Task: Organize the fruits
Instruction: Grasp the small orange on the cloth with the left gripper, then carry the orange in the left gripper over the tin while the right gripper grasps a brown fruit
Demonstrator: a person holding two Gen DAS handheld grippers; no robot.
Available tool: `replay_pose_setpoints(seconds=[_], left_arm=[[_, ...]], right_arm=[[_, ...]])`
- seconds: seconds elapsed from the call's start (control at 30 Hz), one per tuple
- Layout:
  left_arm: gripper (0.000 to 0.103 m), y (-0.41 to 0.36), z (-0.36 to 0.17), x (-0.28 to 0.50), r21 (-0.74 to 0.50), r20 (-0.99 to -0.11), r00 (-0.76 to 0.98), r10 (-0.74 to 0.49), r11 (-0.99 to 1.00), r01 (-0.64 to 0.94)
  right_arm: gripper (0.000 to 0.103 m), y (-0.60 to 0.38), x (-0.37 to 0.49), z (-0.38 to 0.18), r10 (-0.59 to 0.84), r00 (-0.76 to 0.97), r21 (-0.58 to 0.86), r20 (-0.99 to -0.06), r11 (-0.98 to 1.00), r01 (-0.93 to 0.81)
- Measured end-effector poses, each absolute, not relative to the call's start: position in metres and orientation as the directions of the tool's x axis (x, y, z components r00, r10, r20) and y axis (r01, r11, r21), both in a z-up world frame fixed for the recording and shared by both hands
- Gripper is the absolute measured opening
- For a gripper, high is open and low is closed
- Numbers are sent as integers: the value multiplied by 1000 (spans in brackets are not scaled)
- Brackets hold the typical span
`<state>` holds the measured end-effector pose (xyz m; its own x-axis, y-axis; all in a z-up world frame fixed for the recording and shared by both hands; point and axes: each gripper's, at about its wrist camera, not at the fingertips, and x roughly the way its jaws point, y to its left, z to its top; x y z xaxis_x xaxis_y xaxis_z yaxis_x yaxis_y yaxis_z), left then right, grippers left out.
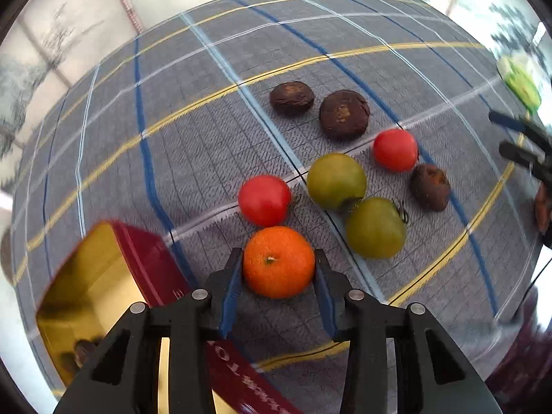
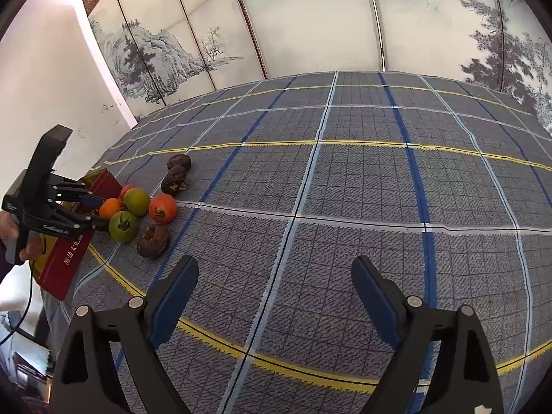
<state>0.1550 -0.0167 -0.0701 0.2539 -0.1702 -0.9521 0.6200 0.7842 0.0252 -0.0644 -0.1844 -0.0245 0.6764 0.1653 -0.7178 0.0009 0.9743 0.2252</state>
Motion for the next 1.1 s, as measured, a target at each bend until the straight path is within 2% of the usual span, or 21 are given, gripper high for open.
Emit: replay_pose_setpoints(seconds=[0.17, 0.4, 0.57, 0.8, 1.03, 1.1], left_arm=[[40, -12, -46, 117, 81, -918, 375, -129, 865, 496], [40, 23, -16, 43, -32, -850, 494, -185, 953, 303], [40, 33, -4, 12, -70, -817, 544, -193, 969, 239], [40, 42, 5, -4, -14, -801, 583, -140, 976, 216], [40, 50, 4, -6, -18, -793, 596, -126, 983, 184], [40, 51, 4, -6, -11, -793, 599, -113, 985, 172]], right_arm=[[89, -184, -62, -28, 156, 664, 225, -731, 974, 18], [89, -175, -59, -31, 130, 646, 177, -752, 984, 9], [84, -134, -56, -24, 249, 634, 224, -732, 967, -122], [83, -76, -29, -31, 262, 596, 146, -759, 961, -236], [65, -58, -11, -39, 232, 571, 85, -787, 958, -273], [55, -55, -9, -39, 228, 571, 71, -788, 956, -283]])
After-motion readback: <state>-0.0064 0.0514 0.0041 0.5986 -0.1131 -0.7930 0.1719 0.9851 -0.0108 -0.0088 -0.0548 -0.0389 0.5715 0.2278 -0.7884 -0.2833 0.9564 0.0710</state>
